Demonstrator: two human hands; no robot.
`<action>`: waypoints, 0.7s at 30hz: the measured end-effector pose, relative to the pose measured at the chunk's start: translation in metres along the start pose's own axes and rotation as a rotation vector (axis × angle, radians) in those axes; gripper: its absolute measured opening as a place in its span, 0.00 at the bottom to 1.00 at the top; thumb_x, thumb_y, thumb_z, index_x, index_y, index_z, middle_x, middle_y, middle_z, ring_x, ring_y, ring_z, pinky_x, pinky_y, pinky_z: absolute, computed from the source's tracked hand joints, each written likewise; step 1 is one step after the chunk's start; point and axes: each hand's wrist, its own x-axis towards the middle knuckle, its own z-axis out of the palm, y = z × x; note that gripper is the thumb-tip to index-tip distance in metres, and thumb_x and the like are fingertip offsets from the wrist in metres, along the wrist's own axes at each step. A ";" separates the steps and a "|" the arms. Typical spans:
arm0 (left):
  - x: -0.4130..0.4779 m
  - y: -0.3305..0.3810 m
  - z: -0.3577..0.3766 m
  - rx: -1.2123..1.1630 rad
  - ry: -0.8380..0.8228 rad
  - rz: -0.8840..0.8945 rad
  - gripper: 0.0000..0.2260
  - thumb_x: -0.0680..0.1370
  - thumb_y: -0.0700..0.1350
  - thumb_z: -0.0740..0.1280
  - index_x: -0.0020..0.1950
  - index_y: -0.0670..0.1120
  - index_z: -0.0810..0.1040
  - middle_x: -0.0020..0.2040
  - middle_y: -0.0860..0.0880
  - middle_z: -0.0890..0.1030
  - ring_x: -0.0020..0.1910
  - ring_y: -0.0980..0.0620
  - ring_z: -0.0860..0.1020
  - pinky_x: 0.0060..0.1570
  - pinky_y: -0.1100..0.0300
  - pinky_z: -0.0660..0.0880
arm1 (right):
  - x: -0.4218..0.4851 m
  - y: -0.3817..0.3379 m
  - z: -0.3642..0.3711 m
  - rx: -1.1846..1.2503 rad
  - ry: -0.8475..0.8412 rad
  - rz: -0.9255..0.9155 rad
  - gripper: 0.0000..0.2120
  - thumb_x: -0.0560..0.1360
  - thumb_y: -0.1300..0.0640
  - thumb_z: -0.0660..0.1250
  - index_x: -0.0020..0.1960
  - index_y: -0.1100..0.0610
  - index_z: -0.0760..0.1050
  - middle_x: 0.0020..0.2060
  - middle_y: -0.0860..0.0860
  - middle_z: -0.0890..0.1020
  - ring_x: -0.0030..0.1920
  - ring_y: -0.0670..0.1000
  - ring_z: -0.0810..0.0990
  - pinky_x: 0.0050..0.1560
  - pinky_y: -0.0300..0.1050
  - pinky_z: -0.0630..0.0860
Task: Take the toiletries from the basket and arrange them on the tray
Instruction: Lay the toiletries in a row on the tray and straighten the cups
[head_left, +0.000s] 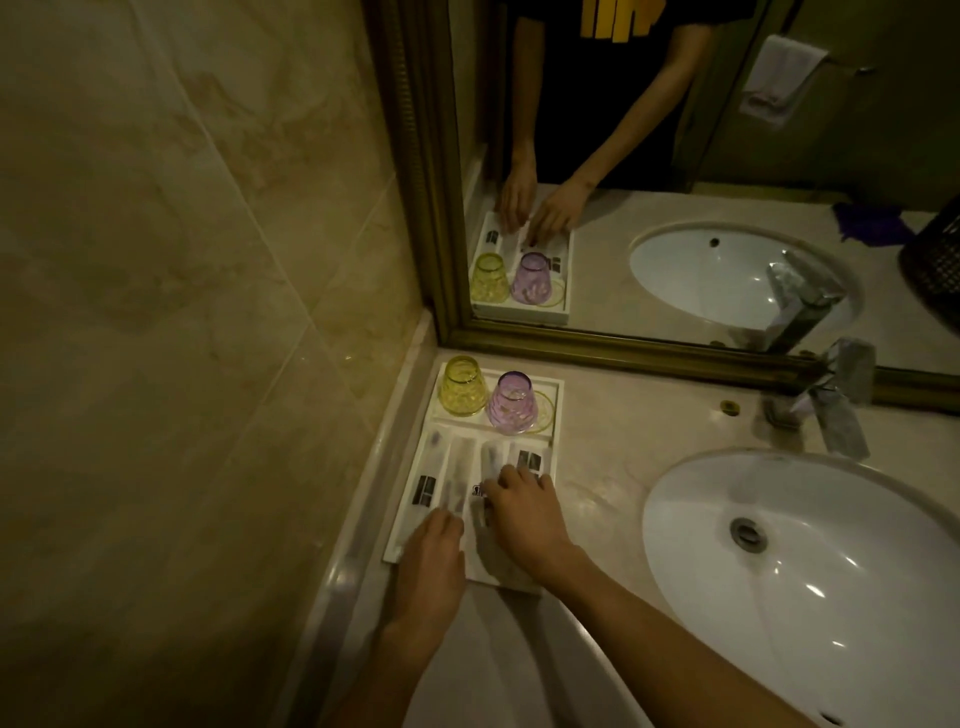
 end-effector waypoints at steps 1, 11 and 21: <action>0.000 0.001 -0.001 0.018 0.012 -0.047 0.18 0.81 0.51 0.62 0.70 0.50 0.70 0.68 0.49 0.72 0.67 0.52 0.71 0.66 0.58 0.70 | 0.003 -0.002 -0.003 0.008 -0.003 -0.013 0.16 0.79 0.56 0.60 0.65 0.52 0.76 0.59 0.54 0.77 0.63 0.59 0.74 0.60 0.55 0.68; 0.015 0.018 -0.012 -0.297 0.076 -0.322 0.21 0.78 0.36 0.65 0.69 0.47 0.68 0.58 0.45 0.80 0.55 0.48 0.80 0.50 0.59 0.78 | 0.005 -0.003 -0.006 -0.051 -0.116 -0.024 0.17 0.78 0.58 0.61 0.65 0.55 0.78 0.59 0.55 0.81 0.64 0.59 0.74 0.64 0.57 0.66; 0.014 0.018 -0.036 -1.668 -0.172 -0.690 0.11 0.77 0.31 0.63 0.55 0.44 0.78 0.49 0.35 0.82 0.39 0.40 0.83 0.36 0.55 0.75 | 0.029 0.000 -0.031 1.275 -0.297 0.667 0.05 0.73 0.56 0.76 0.42 0.58 0.83 0.35 0.54 0.82 0.35 0.50 0.79 0.31 0.38 0.73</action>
